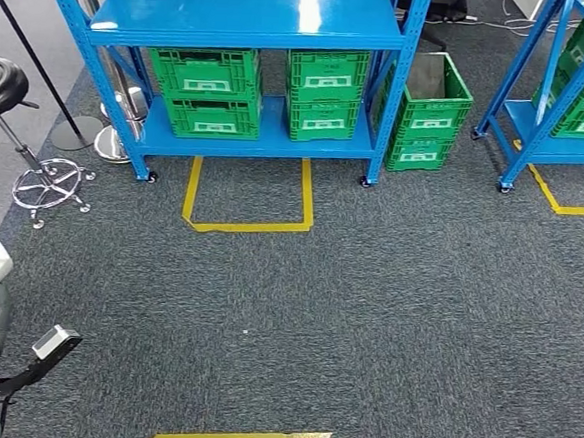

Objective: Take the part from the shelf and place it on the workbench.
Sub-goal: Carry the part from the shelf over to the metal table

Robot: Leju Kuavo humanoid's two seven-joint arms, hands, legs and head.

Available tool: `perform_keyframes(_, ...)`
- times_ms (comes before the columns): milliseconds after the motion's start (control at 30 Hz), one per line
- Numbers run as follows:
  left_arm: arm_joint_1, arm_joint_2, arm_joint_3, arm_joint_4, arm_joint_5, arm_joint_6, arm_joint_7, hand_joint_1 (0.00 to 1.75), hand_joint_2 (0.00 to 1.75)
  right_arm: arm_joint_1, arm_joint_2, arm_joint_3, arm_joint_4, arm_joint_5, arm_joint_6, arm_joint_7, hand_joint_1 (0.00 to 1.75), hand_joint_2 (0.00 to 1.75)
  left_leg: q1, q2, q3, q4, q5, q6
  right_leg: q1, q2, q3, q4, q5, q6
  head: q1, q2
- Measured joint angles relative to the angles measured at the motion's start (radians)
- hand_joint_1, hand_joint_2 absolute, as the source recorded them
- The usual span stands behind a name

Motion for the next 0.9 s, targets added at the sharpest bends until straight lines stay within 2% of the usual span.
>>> perform_keyframes(33, 0.0, 0.002, 0.0, 0.002, 0.0, 0.0, 0.0, 1.75, 1.75, 0.001, 0.0, 0.0, 0.0, 0.001, -0.001, 0.0, 0.0, 0.0, 0.001, -0.001, -0.008, 0.029, -0.032, -0.005, -0.001, -0.002, -0.004, -0.001, 0.007, -0.008, -0.002, 0.0)
perform_keyframes(100, 0.001, 0.006, 0.0, 0.005, -0.001, 0.0, 0.001, 1.75, 1.75, 0.002, 0.0, 0.0, 0.0, 0.006, -0.001, -0.001, 0.0, 0.0, 0.003, -0.001, -0.039, 0.14, -0.12, -0.013, 0.002, -0.005, -0.01, 0.001, 0.017, -0.017, -0.004, 0.0)
perform_keyframes(133, 0.001, 0.006, 0.0, 0.007, -0.001, 0.0, 0.001, 1.75, 1.75, 0.003, 0.0, 0.0, 0.0, 0.009, -0.002, -0.002, 0.0, 0.0, 0.003, -0.001, -0.055, 0.204, -0.151, -0.015, 0.004, -0.006, -0.013, 0.004, 0.022, -0.018, -0.004, 0.0)
perform_keyframes(167, 0.001, 0.007, 0.0, 0.008, -0.001, 0.0, 0.001, 1.75, 1.75, 0.003, 0.0, 0.0, 0.0, 0.012, -0.002, -0.003, 0.0, 0.0, 0.003, -0.001, -0.062, 0.247, -0.163, -0.015, 0.006, -0.006, -0.017, 0.008, 0.025, -0.019, -0.004, 0.0)
perform_keyframes(200, 0.002, 0.007, 0.0, 0.01, -0.002, 0.0, 0.001, 1.75, 1.75, 0.004, 0.0, 0.0, 0.0, 0.014, -0.002, -0.005, 0.0, 0.0, 0.003, -0.001, -0.056, 0.257, -0.154, -0.013, 0.008, -0.006, -0.022, 0.012, 0.027, -0.019, -0.004, 0.0)
perform_keyframes(233, 0.003, 0.007, 0.0, 0.011, -0.003, 0.0, 0.001, 1.75, 1.75, 0.004, 0.0, 0.0, 0.0, 0.015, -0.003, -0.006, 0.0, 0.0, 0.002, -0.002, -0.032, 0.228, -0.129, -0.008, 0.01, -0.005, -0.025, 0.016, 0.028, -0.019, -0.004, 0.0)
perform_keyframes(267, 0.003, 0.007, 0.0, 0.012, -0.004, 0.0, 0.001, 1.75, 1.75, 0.004, 0.0, 0.0, 0.0, 0.016, -0.005, -0.008, 0.0, 0.0, 0.0, -0.003, 0.002, 0.17, -0.097, -0.001, 0.012, -0.005, -0.027, 0.019, 0.027, -0.018, -0.004, 0.0)
perform_keyframes(333, 0.003, 0.008, 0.0, 0.012, -0.004, 0.0, 0.001, 1.75, 1.75, 0.004, 0.001, 0.0, 0.0, 0.016, -0.007, -0.012, 0.0, 0.0, -0.006, -0.004, 0.064, 0.061, -0.061, 0.018, 0.015, -0.004, -0.031, 0.022, 0.026, -0.016, -0.003, 0.0)
perform_keyframes(367, 0.003, 0.008, -0.001, 0.012, -0.004, 0.0, 0.001, 1.75, 1.75, 0.003, 0.001, 0.0, 0.0, 0.016, -0.008, -0.014, 0.0, 0.0, -0.01, -0.005, 0.078, 0.031, -0.058, 0.025, 0.015, -0.004, -0.034, 0.023, 0.027, -0.013, -0.004, 0.0)
perform_keyframes(433, 0.003, 0.011, -0.001, 0.012, -0.004, 0.0, 0.001, 1.75, 1.75, 0.002, 0.001, 0.0, 0.0, 0.016, -0.009, -0.017, 0.0, 0.0, -0.014, -0.004, 0.082, 0.011, -0.059, 0.032, 0.013, -0.005, -0.039, 0.022, 0.031, -0.005, -0.005, 0.0)
perform_keyframes(500, 0.003, 0.012, -0.001, 0.011, -0.003, 0.0, 0.001, 1.75, 1.75, 0.002, 0.001, 0.0, 0.0, 0.018, -0.011, -0.021, 0.0, 0.0, -0.009, -0.002, 0.089, -0.016, -0.057, 0.04, 0.013, -0.004, -0.051, 0.032, 0.019, 0.005, -0.004, 0.0)
perform_keyframes(567, 0.003, 0.011, -0.001, 0.011, -0.002, 0.001, 0.001, 1.75, 1.75, 0.002, 0.001, 0.0, 0.0, 0.021, -0.015, -0.024, 0.0, 0.0, -0.002, 0.0, 0.092, -0.038, -0.052, 0.048, 0.011, -0.001, -0.092, 0.106, -0.027, 0.017, -0.001, 0.0)
perform_keyframes(633, 0.005, 0.011, -0.001, 0.011, -0.002, 0.0, 0.002, 1.75, 1.75, 0.003, 0.0, 0.0, 0.0, 0.024, -0.018, -0.025, 0.0, 0.0, -0.002, 0.001, 0.087, -0.039, -0.049, 0.051, 0.004, 0.0, -0.155, 0.238, -0.083, 0.028, 0.001, 0.0)
perform_keyframes(667, 0.007, 0.011, -0.001, 0.011, -0.004, 0.0, 0.003, 1.75, 1.75, 0.004, 0.0, 0.0, 0.0, 0.027, -0.019, -0.024, 0.0, 0.0, -0.001, 0.001, 0.085, -0.037, -0.048, 0.05, 0.001, -0.001, -0.178, 0.286, -0.093, 0.033, 0.001, 0.0)
perform_keyframes(700, 0.008, 0.01, -0.002, 0.012, -0.006, 0.0, 0.005, 1.75, 1.75, 0.006, 0.0, 0.0, 0.0, 0.03, -0.02, -0.024, 0.0, 0.0, 0.0, 0.001, 0.084, -0.035, -0.048, 0.049, -0.003, -0.001, -0.185, 0.299, -0.085, 0.038, 0.001, 0.0)
perform_keyframes(733, 0.009, 0.01, -0.002, 0.012, -0.008, 0.0, 0.008, 1.75, 1.75, 0.007, 0.0, 0.0, 0.0, 0.033, -0.022, -0.024, 0.0, 0.0, 0.002, -0.001, 0.083, -0.031, -0.048, 0.047, -0.007, 0.0, -0.173, 0.271, -0.057, 0.042, 0.001, 0.0)
perform_keyframes(767, 0.009, 0.01, -0.002, 0.012, -0.01, 0.0, 0.01, 1.75, 1.75, 0.007, -0.001, 0.0, 0.0, 0.036, -0.026, -0.024, 0.0, 0.0, 0.004, -0.006, 0.082, -0.027, -0.049, 0.043, -0.011, 0.005, -0.144, 0.21, -0.018, 0.046, 0.001, 0.0)
perform_keyframes(800, 0.009, 0.01, -0.002, 0.012, -0.011, 0.0, 0.013, 1.75, 1.75, 0.007, -0.001, 0.0, 0.0, 0.039, -0.032, -0.024, 0.0, 0.0, 0.005, -0.011, 0.08, -0.022, -0.05, 0.037, -0.016, 0.02, -0.111, 0.143, 0.01, 0.049, 0.001, 0.0)
perform_keyframes(833, 0.008, 0.01, -0.003, 0.011, -0.012, 0.0, 0.016, 1.75, 1.75, 0.008, -0.001, 0.0, 0.0, 0.042, -0.039, -0.023, 0.0, 0.0, 0.005, -0.017, 0.075, -0.014, -0.051, 0.03, -0.019, 0.035, -0.081, 0.084, 0.029, 0.049, 0.0, 0.0)
perform_keyframes(867, 0.008, 0.01, -0.003, 0.011, -0.013, 0.0, 0.018, 1.75, 1.75, 0.009, -0.001, 0.0, 0.0, 0.045, -0.047, -0.022, 0.0, 0.0, 0.005, -0.023, 0.069, -0.009, -0.049, 0.023, -0.021, 0.047, -0.064, 0.05, 0.035, 0.047, 0.0, 0.0)
perform_keyframes(900, 0.008, 0.011, -0.004, 0.011, -0.014, 0.001, 0.02, 1.75, 1.75, 0.01, -0.001, 0.0, 0.0, 0.047, -0.052, -0.022, 0.0, 0.0, 0.004, -0.028, 0.063, -0.006, -0.046, 0.016, -0.02, 0.052, -0.059, 0.041, 0.03, 0.044, 0.0, 0.0)
